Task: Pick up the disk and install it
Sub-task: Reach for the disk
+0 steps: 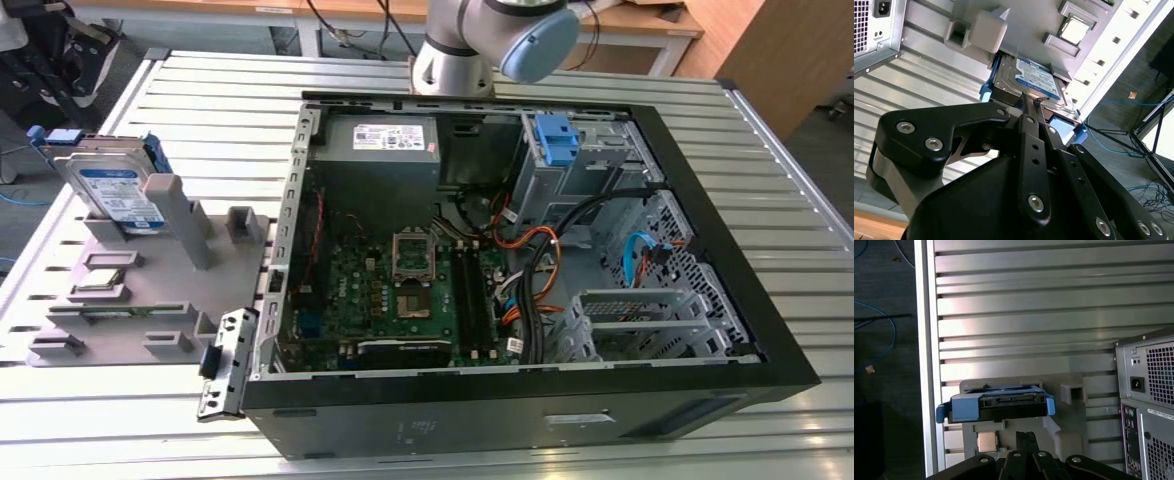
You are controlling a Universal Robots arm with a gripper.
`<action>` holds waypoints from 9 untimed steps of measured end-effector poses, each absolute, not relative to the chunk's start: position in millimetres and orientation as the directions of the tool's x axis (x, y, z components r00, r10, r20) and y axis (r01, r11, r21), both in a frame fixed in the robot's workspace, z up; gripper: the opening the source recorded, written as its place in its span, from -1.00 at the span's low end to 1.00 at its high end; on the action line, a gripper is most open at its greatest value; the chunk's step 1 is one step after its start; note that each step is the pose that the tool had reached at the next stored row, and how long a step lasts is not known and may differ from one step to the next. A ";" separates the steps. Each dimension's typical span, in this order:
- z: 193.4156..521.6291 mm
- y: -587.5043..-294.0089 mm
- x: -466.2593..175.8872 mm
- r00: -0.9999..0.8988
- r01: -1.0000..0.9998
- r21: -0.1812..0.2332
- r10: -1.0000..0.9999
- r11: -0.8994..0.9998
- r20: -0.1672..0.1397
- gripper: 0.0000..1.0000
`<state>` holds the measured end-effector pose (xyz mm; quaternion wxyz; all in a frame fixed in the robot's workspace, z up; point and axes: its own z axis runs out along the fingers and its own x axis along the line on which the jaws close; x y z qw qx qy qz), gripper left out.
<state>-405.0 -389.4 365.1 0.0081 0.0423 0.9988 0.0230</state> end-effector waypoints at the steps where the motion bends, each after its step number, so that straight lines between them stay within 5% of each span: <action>1: 364.5 -389.0 -406.9 -0.996 0.084 0.047 0.085 0.995 -0.014 -0.79; 9: 357.9 -385.2 -414.6 -0.996 0.084 0.047 0.084 0.995 -0.014 -0.79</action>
